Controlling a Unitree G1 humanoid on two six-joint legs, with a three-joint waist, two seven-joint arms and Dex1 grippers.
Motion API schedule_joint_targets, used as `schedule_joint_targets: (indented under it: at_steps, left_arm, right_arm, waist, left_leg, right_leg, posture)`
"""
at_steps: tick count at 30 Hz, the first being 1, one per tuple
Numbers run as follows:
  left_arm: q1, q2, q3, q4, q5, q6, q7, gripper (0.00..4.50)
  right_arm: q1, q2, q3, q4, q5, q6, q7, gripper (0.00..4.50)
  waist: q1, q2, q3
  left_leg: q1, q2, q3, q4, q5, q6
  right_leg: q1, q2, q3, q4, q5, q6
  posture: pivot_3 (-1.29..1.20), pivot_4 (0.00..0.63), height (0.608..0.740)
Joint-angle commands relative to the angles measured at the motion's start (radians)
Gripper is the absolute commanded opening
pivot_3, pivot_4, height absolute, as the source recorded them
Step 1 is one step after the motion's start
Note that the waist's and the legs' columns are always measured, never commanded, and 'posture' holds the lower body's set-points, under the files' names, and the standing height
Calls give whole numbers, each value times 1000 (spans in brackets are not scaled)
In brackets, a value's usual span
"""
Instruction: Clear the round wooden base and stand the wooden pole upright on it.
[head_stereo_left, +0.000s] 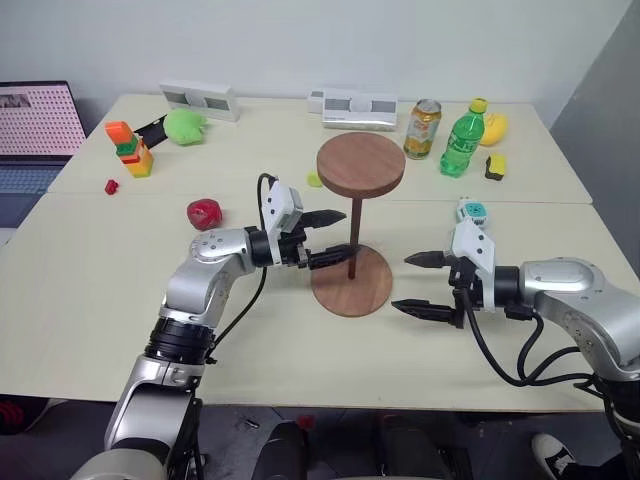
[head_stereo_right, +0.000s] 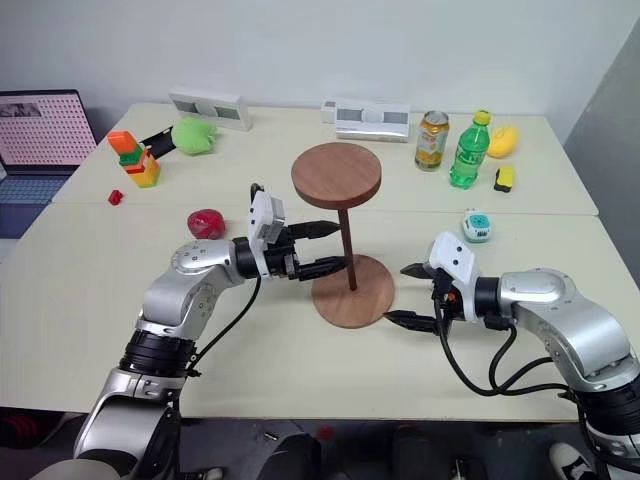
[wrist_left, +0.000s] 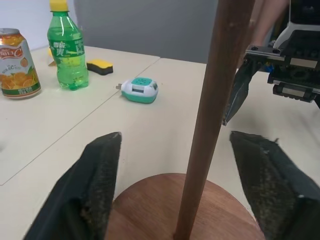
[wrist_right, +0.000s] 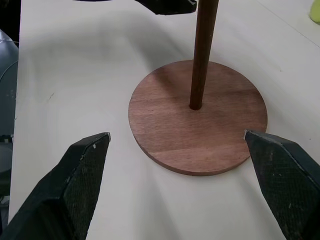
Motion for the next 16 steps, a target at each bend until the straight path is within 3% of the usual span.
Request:
schedule_joint_targets:
  at_steps: [1,7,16]
  left_arm:
    - [32,121,55,-77,-21,18,-82,4465]
    - [81,304,90,-144,-22,46,-177,4465]
    - [152,416,154,-283,-169,205,-252,4465]
  right_arm:
    - [17,-14,-54,-48,28,0,4,4500]
    - [56,-44,-100,-58,36,-11,26,4500]
    - [82,-75,-158,-55,62,-38,63,4500]
  waist:
    - [-5,0,0]
    - [-5,0,0]
    - [-3,0,0]
  left_leg:
    - [0,0,0,-1,0,0]
    - [0,0,0,-1,-1,2]
    - [0,1,0,-1,-1,2]
  right_leg:
    - [0,0,0,0,0,0]
    - [0,1,0,0,0,0]
    - [0,0,0,-1,0,0]
  posture:
    - [0,150,740]
    - [0,150,740]
    - [0,150,740]
